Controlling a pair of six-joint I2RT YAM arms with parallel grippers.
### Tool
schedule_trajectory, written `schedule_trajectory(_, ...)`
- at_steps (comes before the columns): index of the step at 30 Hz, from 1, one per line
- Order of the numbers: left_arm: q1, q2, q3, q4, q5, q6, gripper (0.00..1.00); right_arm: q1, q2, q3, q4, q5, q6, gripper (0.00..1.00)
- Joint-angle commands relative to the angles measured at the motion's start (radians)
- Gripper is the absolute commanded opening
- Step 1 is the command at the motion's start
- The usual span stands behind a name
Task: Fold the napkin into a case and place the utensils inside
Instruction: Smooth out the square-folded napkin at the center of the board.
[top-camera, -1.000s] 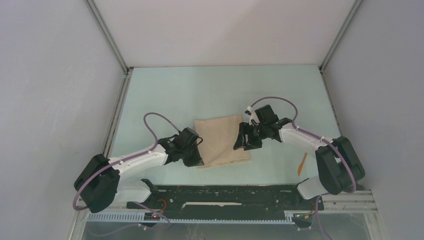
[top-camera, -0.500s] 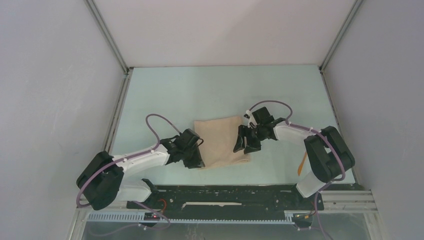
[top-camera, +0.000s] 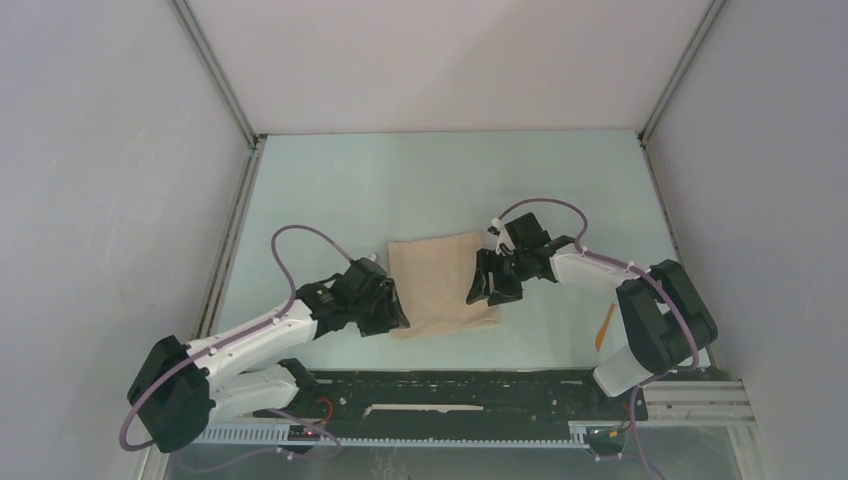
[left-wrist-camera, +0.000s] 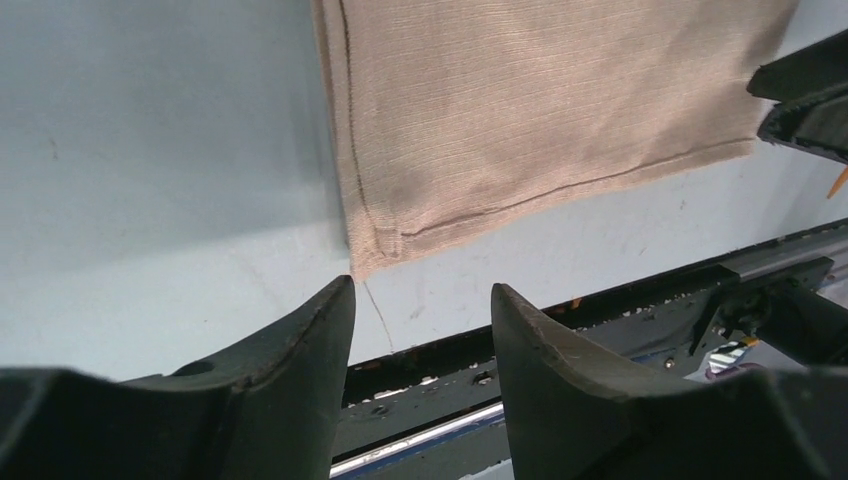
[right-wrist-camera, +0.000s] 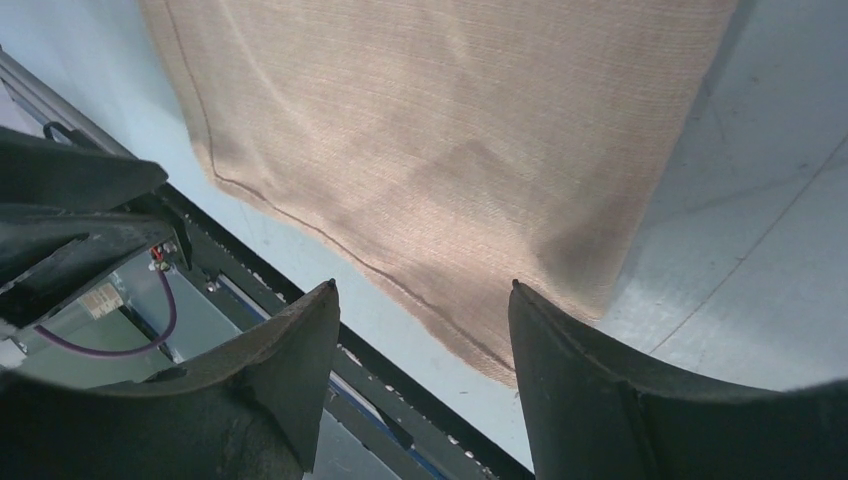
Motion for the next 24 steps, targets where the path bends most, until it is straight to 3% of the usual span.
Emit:
schedule_trajectory(1,0.006,0.019,0.013,-0.021,-0.038,0.043,0.58,0.017,-0.037,0.017,-0.005,-0.025,-0.001,0.71)
schedule_trajectory(4,0.015,0.080,0.003,0.022,-0.027,0.061,0.56,0.016,-0.024,0.016,-0.003,-0.020,-0.005,0.71)
schedule_trajectory(12,0.009,0.180,-0.016,0.127,0.042,0.062,0.27,-0.013,-0.004,-0.003,0.004,-0.017,-0.019,0.70)
schedule_trajectory(16,0.002,0.142,-0.004,0.129,0.042,0.059,0.21,-0.018,0.002,-0.003,0.001,-0.010,-0.024,0.70)
schedule_trajectory(24,-0.006,0.134,0.003,0.125,0.027,0.049,0.19,-0.018,0.016,-0.003,0.011,-0.015,-0.022,0.70)
